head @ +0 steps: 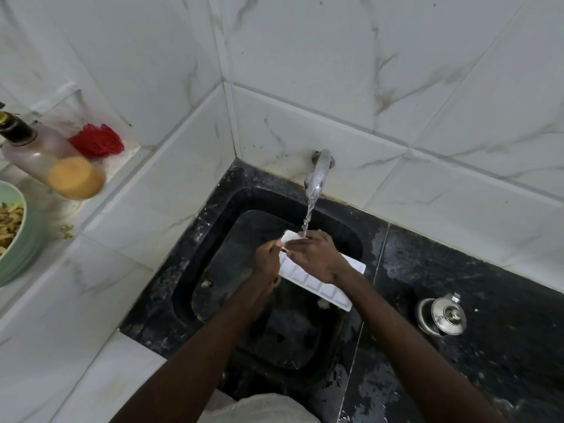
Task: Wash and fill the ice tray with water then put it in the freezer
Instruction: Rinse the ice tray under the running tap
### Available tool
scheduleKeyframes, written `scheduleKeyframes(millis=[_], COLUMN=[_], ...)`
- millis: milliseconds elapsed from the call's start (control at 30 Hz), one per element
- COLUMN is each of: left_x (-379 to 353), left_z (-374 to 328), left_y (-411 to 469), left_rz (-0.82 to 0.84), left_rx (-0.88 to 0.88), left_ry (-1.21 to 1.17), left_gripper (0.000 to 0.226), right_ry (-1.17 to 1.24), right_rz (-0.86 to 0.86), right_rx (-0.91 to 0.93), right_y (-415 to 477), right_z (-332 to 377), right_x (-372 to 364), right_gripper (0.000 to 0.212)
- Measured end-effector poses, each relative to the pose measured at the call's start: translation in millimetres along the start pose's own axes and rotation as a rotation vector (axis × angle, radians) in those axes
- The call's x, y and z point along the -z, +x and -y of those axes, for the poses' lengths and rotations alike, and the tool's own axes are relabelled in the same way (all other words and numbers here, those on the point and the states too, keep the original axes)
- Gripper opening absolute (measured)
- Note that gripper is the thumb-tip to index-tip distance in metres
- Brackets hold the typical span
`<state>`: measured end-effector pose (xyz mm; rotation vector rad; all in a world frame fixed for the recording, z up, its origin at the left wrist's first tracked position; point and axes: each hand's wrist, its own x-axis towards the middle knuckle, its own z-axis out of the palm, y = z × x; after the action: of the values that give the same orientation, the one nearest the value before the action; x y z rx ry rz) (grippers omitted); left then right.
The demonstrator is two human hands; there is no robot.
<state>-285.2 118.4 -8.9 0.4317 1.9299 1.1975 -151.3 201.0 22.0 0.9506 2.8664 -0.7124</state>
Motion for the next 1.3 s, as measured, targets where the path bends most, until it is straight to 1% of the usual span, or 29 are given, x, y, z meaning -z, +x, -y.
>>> scheduleKeyframes(millis=[33, 67, 100, 133, 167, 267, 367, 467, 533, 633, 733, 767, 833, 900, 933, 1000, 1033, 1100, 1133, 1200, 1267, 1300], left_x=[2.5, 4.6, 5.3, 5.5, 4.9, 0.5, -6.9, -6.8, -5.1, -8.7, -9.3, -6.3, -0.3, 1.0, -0.4, -6.8, -9.0, -5.2, -1.7, 3.6, 1.9, -0.6], left_z=[3.9, 6.2, 8.7, 10.2, 9.7, 8.6, 5.3, 0.7, 1.5, -2.9, -1.7, -2.7, -1.6, -2.0, -6.1, -7.7, -6.8, -8.5, -7.1, -1.1, -2.9, -4.4], left_y=[0.8, 0.2, 0.3, -0.2, -0.9, -3.7, -6.0, -5.2, -2.1, -4.0, -2.9, -2.4, -0.4, -1.1, -4.9, -6.1, -5.0, -4.6, -3.1, 0.1, -3.6, -6.2], left_rz=[-0.011, -0.029, -0.048, -0.069, -0.076, -0.069, -0.046, -0.049, -0.064, -0.059, -0.056, -0.058, -0.072, -0.072, -0.073, -0.072, -0.065, -0.064, -0.068, -0.071, -0.066, -0.059], left_rx=[0.027, 0.058, 0.096, 0.124, 0.145, 0.138, 0.143, 0.135, 0.138, 0.114, 0.073, 0.078, 0.071, 0.048, 0.035, 0.01, 0.005, 0.017, 0.017, 0.033, 0.054, 0.063], left_ry=[0.007, 0.003, -0.014, -0.034, -0.042, -0.041, -0.049, -0.076, -0.117, -0.121, -0.112, -0.117, -0.112, -0.097, -0.098, -0.072, -0.064, -0.078, -0.081, -0.081, -0.082, -0.096], left_gripper=[0.027, 0.028, 0.029, 0.029, 0.029, 0.03, 0.029, 0.029, 0.029, 0.026, 0.027, 0.027, 0.028, 0.028, 0.027, 0.027, 0.028, 0.029, 0.029, 0.031, 0.03, 0.029], right_ry=[0.02, 0.023, 0.019, 0.021, 0.023, -0.028, -0.027, -0.017, -0.05, -0.101, -0.107, -0.092, -0.08, -0.101, -0.116, -0.151, -0.153, -0.117, -0.096, -0.088, -0.108, -0.128], right_rz=[-0.057, -0.159, -0.265, -0.324, -0.326, -0.214, -0.164, -0.127, -0.152, -0.205, -0.182, -0.165, -0.149, -0.179, -0.201, -0.219, -0.215, -0.197, -0.185, -0.189, -0.215, -0.221], right_rx=[0.013, 0.031, 0.032, 0.001, -0.041, -0.093, -0.099, -0.05, -0.033, -0.113, -0.109, -0.083, -0.042, -0.054, -0.085, -0.15, -0.154, -0.107, -0.084, -0.072, -0.123, -0.163], right_y=[-1.9, -3.6, -5.5, -7.6, -9.2, -11.3, -14.7, -20.3, -22.9, -20.6, -17.7, -18.5, -21.9, -22.9, -21.5, -16.6, -15.0, -16.1, -18.2, -22.5, -21.7, -19.8], right_z=[-6.0, -12.9, -18.9, -23.5, -25.9, -29.6, -22.9, -15.5, -17.6, -14.2, -4.0, -3.5, -6.5, -9.7, -8.7, -2.8, 0.5, 4.6, 4.0, -0.4, -2.8, -0.9], right_x=[1.4, 2.0, 1.9, 1.2, 0.7, -5.2, -6.2, -4.3, -0.9, 4.7, 2.8, 3.4, 7.2, 10.6, 10.5, 8.0, 5.4, 2.2, 2.4, 5.7, 6.2, 4.8], right_gripper=[0.047, 0.039, 0.035, 0.036, 0.038, 0.045, 0.041, 0.038, 0.038, 0.044, 0.052, 0.051, 0.041, 0.035, 0.035, 0.043, 0.049, 0.057, 0.056, 0.047, 0.039, 0.039])
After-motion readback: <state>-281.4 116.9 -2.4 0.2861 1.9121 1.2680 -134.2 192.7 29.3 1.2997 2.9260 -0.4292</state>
